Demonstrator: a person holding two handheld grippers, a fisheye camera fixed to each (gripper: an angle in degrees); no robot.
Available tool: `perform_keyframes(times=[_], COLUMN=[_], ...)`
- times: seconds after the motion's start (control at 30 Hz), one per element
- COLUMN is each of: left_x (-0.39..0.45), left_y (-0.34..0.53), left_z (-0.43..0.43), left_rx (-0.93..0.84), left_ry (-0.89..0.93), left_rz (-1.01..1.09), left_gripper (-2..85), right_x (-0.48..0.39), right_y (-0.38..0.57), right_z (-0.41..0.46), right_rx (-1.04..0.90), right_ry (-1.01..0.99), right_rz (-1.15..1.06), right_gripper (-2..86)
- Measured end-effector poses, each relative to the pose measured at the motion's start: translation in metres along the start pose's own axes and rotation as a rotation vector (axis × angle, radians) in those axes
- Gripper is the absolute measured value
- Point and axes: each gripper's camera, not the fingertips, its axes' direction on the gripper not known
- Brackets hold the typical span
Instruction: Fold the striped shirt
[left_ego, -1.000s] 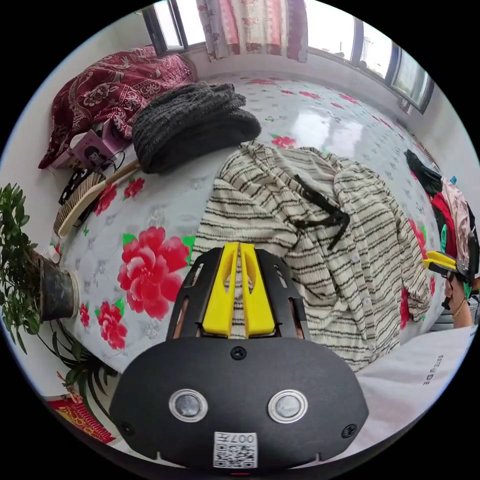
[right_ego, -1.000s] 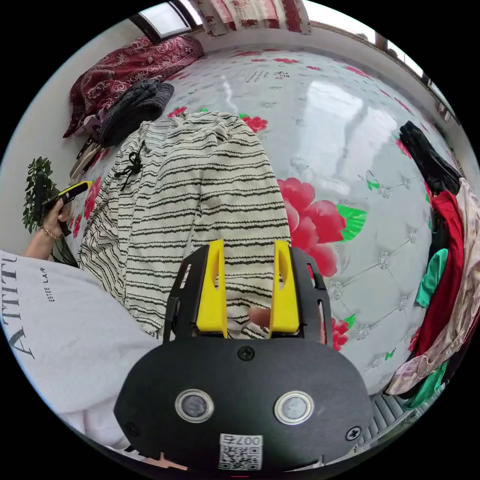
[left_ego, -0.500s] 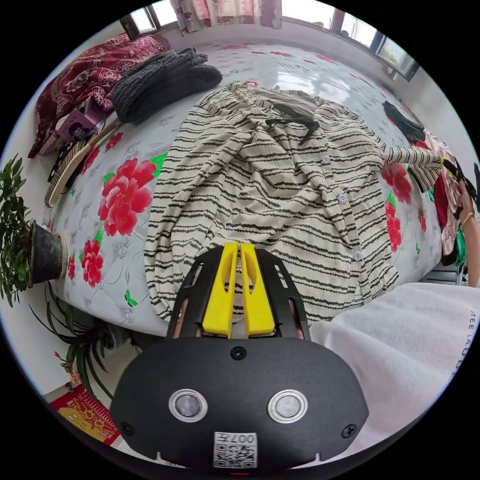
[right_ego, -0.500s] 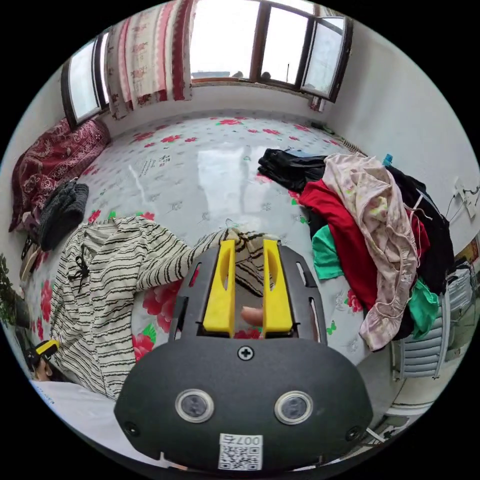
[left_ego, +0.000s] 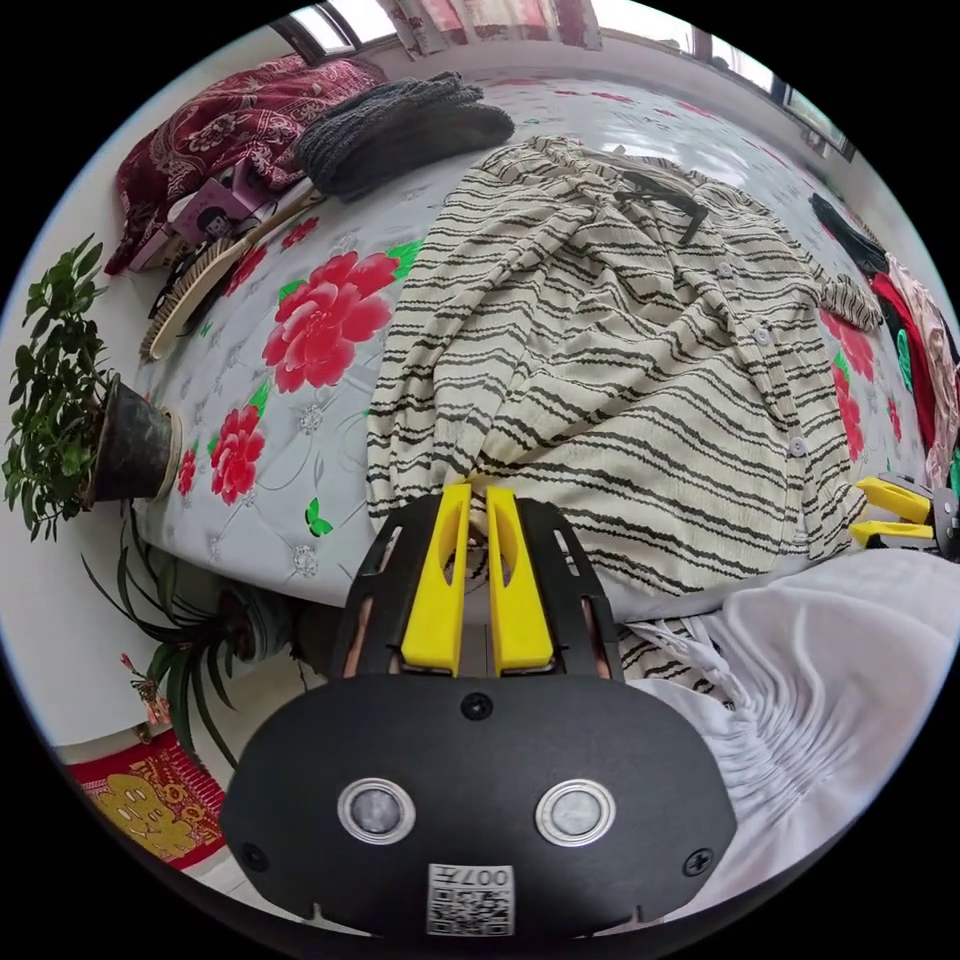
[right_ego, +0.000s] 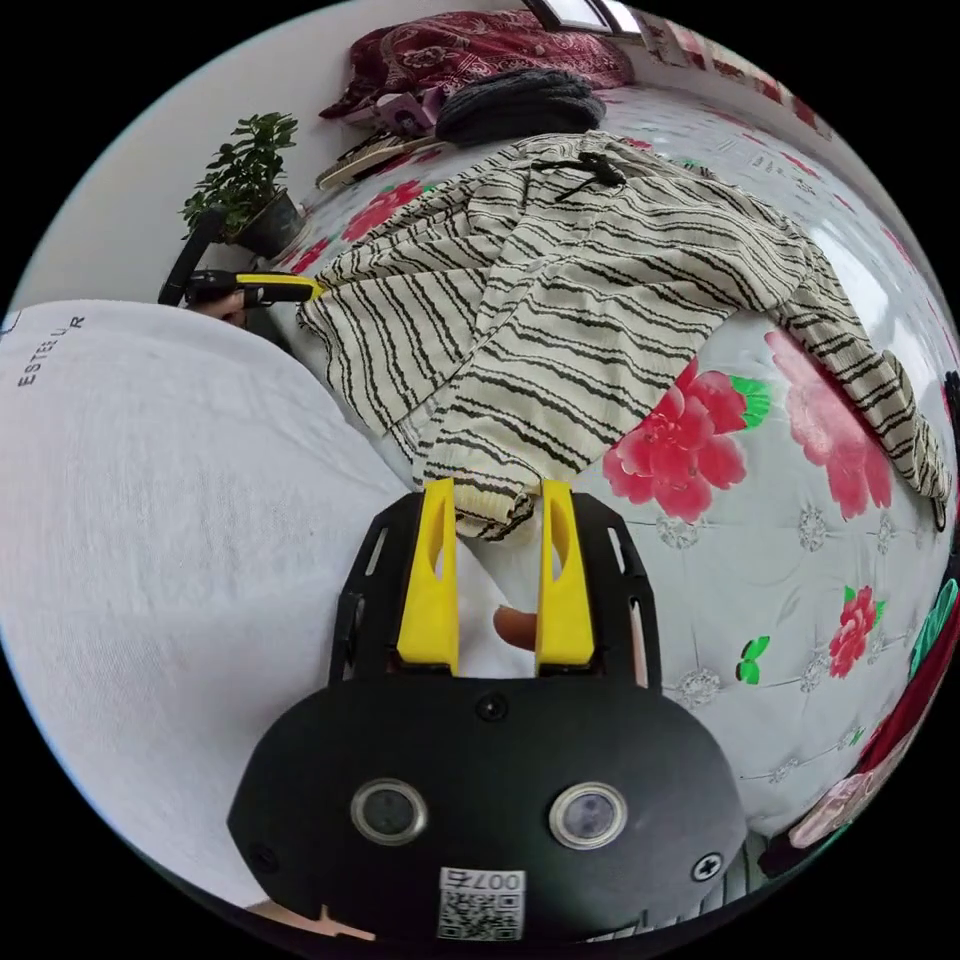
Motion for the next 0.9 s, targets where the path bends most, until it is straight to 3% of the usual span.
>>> perform_keyframes(times=[0.13, 0.2, 0.4, 0.57, 0.7, 0.9], left_x=[0.018, 0.03, 0.021, 0.013, 0.026, 0.072], left_y=[0.0, -0.003, 0.007, 0.032, 0.044, 0.038], left_z=[0.004, 0.004, -0.04, -0.058, -0.043, 0.003], left_rx=[-0.023, -0.043, 0.144, 0.215, 0.175, 0.089], left_ry=[-0.036, -0.037, 0.104, 0.069, 0.088, 0.018], left_rz=[0.146, 0.245, 0.292, 0.435, 0.57, 0.726], left_gripper=[0.0, -0.7, -0.9, -0.6, 1.2, 3.2], right_x=[-0.005, 0.004, 0.019, 0.04, 0.036, 0.03], right_y=[0.003, 0.007, 0.036, 0.077, 0.096, 0.068], right_z=[-0.002, -0.031, -0.117, -0.074, -0.027, -0.031], right_rx=[-0.03, 0.051, 0.418, 0.307, 0.212, 0.309], right_ry=[0.164, 0.19, -0.043, -0.037, -0.034, 0.143], right_rz=[0.022, 0.111, 0.179, 0.394, 0.497, 0.524], right_gripper=[2.9, 2.0, 4.4, 6.6, 7.8, 9.4])
